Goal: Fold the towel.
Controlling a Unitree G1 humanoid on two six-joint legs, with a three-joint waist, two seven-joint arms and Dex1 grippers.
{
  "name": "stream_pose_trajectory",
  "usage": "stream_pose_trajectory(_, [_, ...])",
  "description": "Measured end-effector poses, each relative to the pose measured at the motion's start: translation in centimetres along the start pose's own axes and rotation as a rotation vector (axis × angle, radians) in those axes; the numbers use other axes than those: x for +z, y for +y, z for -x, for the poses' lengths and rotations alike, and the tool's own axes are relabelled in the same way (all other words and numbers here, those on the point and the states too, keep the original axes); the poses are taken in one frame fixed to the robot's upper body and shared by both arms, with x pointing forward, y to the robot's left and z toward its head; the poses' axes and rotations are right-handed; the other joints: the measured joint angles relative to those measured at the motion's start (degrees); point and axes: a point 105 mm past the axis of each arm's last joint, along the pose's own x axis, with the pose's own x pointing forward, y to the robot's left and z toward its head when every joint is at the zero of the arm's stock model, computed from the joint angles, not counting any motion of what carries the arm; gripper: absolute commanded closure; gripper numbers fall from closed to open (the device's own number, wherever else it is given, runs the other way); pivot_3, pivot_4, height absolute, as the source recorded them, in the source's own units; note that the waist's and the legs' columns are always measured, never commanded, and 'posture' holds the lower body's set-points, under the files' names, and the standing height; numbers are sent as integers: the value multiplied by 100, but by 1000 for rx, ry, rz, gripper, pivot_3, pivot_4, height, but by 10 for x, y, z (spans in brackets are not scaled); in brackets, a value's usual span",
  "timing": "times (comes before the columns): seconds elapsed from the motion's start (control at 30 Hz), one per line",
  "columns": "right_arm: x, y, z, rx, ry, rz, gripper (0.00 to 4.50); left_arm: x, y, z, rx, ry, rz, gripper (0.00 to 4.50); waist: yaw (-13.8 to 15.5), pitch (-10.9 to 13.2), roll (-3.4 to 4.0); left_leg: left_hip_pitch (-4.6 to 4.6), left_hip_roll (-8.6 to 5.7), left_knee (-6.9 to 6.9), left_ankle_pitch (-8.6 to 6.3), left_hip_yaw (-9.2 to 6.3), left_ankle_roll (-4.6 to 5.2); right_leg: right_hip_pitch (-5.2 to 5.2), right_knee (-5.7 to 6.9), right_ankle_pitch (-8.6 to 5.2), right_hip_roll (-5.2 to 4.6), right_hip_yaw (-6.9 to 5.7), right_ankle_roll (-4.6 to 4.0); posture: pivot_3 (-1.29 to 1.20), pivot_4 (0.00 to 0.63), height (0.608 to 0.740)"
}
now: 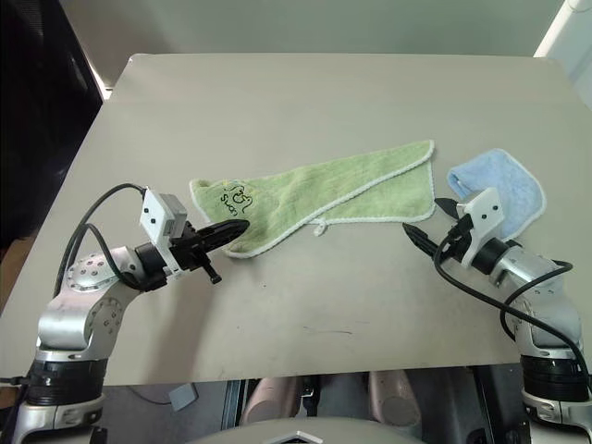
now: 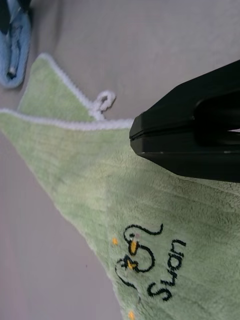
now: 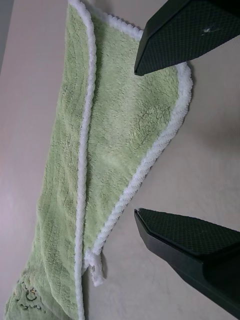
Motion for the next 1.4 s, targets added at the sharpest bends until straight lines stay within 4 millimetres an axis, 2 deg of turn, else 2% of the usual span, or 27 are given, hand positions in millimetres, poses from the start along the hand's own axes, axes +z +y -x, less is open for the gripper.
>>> stream_pose_trajectory(0.2, [6, -3, -3, -8, -15, 13, 0, 0, 6, 14, -172, 125, -96, 1848, -4, -1, 2, -1, 2, -1, 0, -2, -3, -6, 0, 9, 2, 1, -14, 0, 150, 736])
stream_pose_trajectory(0.33, [11, -7, -7, -15, -34, 28, 0, -4, 17, 20, -273, 251, -206, 393, 4, -1, 1, -14, 1, -1, -1, -8, -3, -18, -2, 11, 2, 1, -18, 0, 150, 736])
stream_pose_trajectory(0.37, [12, -7, -9, -14, -38, 29, 0, -4, 20, 22, -302, 281, -235, 89, 3, -1, 1, -23, 1, 0, -1, -8, -4, -26, 1, 11, 1, 1, -18, 0, 150, 736])
stream_pose_trajectory(0.4, [12, -6, -10, -14, -41, 29, 0, -4, 21, 22, -316, 295, -253, 32, 2, -1, 2, -31, 0, -1, -2, -8, -4, -35, 0, 12, 1, 1, -19, 0, 150, 736])
stream_pose_trajectory(0.57, [10, -4, -14, -23, -57, 11, 0, -11, 25, 25, -452, 436, -374, 32, 1, -1, 3, -47, 0, -4, -11, -10, -9, -56, 1, 10, 1, -1, -19, 0, 150, 736])
stream_pose_trajectory(0.73, [10, -4, -14, -33, -61, 11, 0, -12, 29, 24, -513, 483, -434, 32, 0, -2, 3, -74, 1, 0, -11, -10, -8, -83, 4, 11, 0, -5, -18, 0, 150, 736])
stream_pose_trajectory(0.93, [2, -1, -13, -53, -54, -14, 0, -11, 30, 5, -568, 513, -496, 32, 13, -2, 3, -78, 0, 7, -7, -12, -1, -81, 8, 17, -5, -10, -17, 0, 150, 736])
stream_pose_trajectory(1.07, [3, 0, -13, -60, -61, -12, 0, -17, 28, -4, -601, 522, -485, 32, 5, -2, 3, -77, 1, 9, -4, -12, 0, -82, 12, 22, -5, -11, -16, 0, 150, 736])
stream_pose_trajectory(1.2, [4, 1, -14, -66, -66, -13, 0, -20, 31, -7, -609, 543, -503, 810, 2, -4, 6, -74, 1, 9, 1, -12, 1, -80, 16, 23, -5, -12, -16, 0, 150, 736])
stream_pose_trajectory(1.23, [4, 1, -13, -66, -67, -13, 0, -20, 31, -8, -615, 542, -511, 1268, 2, -5, 8, -74, 1, 11, 3, -12, 2, -79, 17, 24, -5, -12, -16, 0, 150, 736])
stream_pose_trajectory(1.4, [5, 2, -13, -65, -71, -9, 0, -22, 32, -11, -618, 530, -509, 2974, 12, -7, 10, -65, 1, 14, 23, -13, 15, -61, 17, 38, -6, -12, -17, 0, 150, 736])
